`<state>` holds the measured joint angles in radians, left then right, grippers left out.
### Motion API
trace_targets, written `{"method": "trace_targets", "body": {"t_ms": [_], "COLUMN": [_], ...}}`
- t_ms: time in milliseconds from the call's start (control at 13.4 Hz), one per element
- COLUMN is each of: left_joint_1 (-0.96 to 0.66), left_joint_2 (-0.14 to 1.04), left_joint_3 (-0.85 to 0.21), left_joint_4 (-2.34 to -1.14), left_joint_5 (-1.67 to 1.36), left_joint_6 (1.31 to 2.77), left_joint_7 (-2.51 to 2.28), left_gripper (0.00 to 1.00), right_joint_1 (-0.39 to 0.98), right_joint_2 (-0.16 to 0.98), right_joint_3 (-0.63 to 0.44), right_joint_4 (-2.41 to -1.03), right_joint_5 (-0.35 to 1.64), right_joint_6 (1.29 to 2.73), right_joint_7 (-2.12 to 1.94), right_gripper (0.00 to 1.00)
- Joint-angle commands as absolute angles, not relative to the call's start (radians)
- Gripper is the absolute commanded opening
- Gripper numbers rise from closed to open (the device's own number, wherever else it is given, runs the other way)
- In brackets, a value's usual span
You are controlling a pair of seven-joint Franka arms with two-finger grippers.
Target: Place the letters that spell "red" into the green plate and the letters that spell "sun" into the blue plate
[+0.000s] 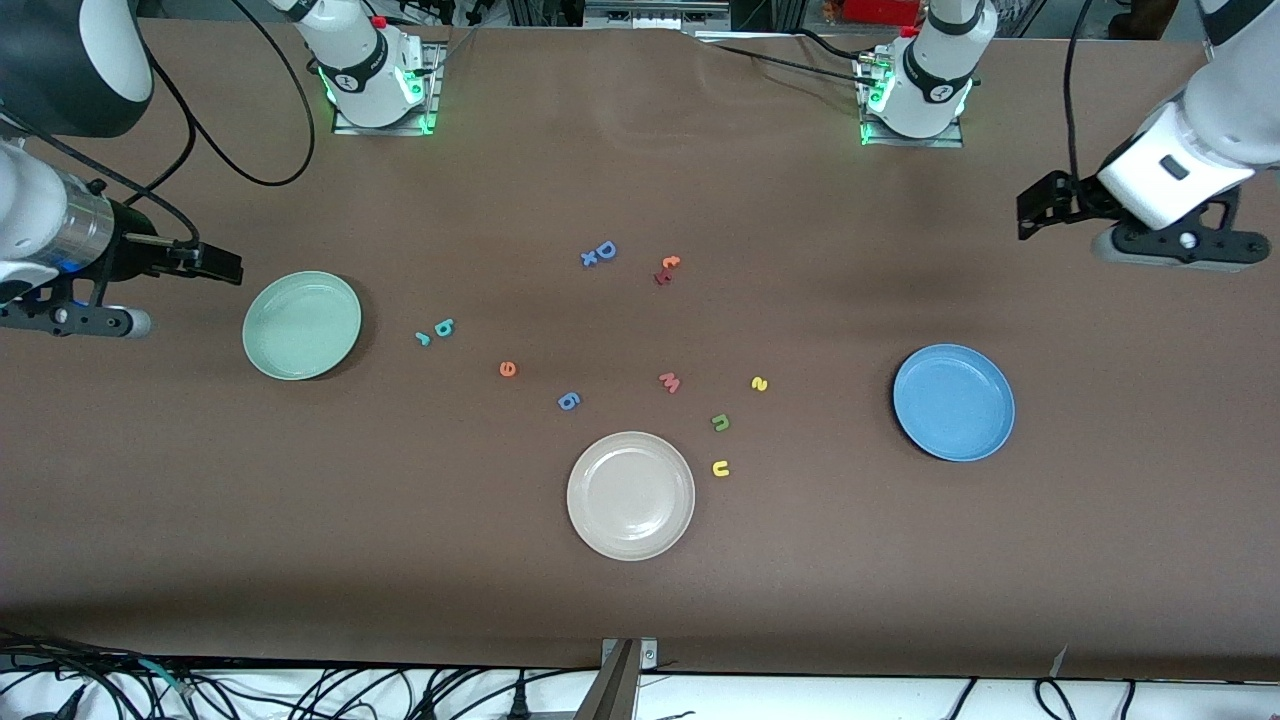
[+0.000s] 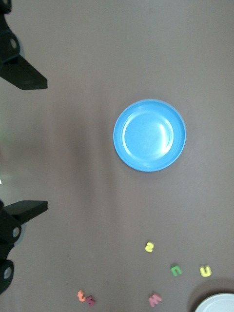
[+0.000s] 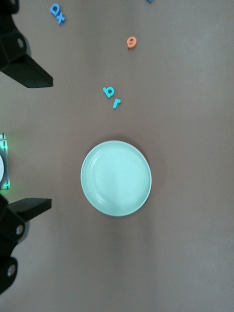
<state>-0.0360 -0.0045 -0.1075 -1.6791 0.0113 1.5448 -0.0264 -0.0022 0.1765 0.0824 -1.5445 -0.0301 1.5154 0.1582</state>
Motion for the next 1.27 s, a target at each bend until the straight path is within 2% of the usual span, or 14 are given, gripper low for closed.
{"method": "trace_targets", "body": {"t_ms": [0, 149, 372, 670, 894, 1192], "left_joint_1": [-0.090, -0.129, -0.143, -0.238, -0.247, -0.314], "left_joint_2": [0.089, 0.164, 0.282, 0.486, 0.618, 0.790], "left_joint_3": [-0.110, -0.110, -0.112, -0.114, -0.114, -0.110], "left_joint_4": [-1.641, -1.631, -1.589, -1.588, -1.557, -1.370], "left_joint_5": [0.015, 0.011, -0.072, -0.109, -0.109, -0.031], "left_joint_6": [1.551, 1.565, 1.681, 2.029, 2.282, 2.322], "left_joint_7": [-0.023, -0.023, -0.025, -0.026, -0.006, 0.008], "left_gripper": [1.00, 1.00, 1.00, 1.00, 1.00, 1.00], "right_joint_1": [-0.002, 0.003, 0.021, 0.064, 0.096, 0.139], "right_joint_2": [0.204, 0.239, 0.244, 0.311, 0.360, 0.406], "right_joint_3": [0.098, 0.106, 0.143, 0.161, 0.163, 0.163], "right_joint_4": [-1.560, -1.603, -1.727, -1.827, -1.905, -2.003], "right_joint_5": [-0.002, -0.002, -0.002, -0.002, -0.002, -0.002], "right_joint_6": [1.548, 1.609, 1.768, 1.913, 2.012, 2.189], "right_joint_7": [0.199, 0.222, 0.357, 0.480, 0.569, 0.664], "right_gripper": [0.99, 1.00, 0.99, 0.99, 0.99, 0.98]}}
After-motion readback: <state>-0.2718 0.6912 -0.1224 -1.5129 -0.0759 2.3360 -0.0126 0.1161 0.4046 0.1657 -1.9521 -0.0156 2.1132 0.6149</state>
